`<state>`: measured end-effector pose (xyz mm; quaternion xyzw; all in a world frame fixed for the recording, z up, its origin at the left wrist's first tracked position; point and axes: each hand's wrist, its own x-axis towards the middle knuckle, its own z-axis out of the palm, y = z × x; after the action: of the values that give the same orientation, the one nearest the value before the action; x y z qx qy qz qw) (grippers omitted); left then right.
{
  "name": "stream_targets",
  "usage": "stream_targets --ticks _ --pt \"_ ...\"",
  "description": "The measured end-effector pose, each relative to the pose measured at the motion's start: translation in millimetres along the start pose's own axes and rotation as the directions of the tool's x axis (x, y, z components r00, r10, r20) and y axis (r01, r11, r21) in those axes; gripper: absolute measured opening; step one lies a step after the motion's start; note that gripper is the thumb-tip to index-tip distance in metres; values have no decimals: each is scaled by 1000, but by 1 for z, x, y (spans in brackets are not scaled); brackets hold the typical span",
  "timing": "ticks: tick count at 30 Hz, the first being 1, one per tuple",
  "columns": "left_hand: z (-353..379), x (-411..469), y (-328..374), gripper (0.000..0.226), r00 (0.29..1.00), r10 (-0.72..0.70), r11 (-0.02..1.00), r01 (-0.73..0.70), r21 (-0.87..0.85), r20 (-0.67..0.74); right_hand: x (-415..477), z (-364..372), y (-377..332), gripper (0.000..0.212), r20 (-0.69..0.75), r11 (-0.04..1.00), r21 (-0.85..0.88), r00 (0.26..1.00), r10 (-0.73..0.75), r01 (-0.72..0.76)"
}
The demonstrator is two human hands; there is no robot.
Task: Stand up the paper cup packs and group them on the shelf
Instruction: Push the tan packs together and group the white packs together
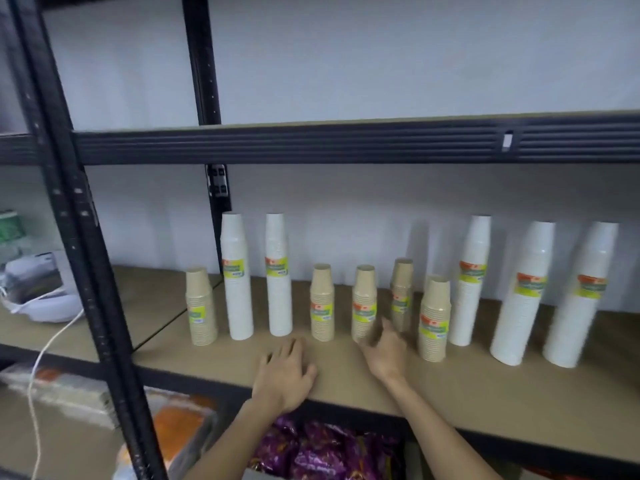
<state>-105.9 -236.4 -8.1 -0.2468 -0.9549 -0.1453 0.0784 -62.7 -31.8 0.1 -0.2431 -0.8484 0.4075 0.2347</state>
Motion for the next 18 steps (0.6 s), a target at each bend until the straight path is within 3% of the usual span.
stream_targets --ticks 3,7,13,18 --pt "4 2 -2 58 1000 17 1000 -17 1 -18 15 6 4 42 -5 999 -47 1000 16 -17" --pt "8 2 -3 58 999 21 999 -20 31 -45 26 12 11 39 39 993 -110 999 -27 31" --pt "8 0 -2 59 999 31 999 -30 41 -40 18 10 -10 78 147 975 -199 987 -67 96" --pt "6 -1 -3 61 999 30 999 -29 33 -32 29 17 -20 75 129 994 -83 990 -53 64"
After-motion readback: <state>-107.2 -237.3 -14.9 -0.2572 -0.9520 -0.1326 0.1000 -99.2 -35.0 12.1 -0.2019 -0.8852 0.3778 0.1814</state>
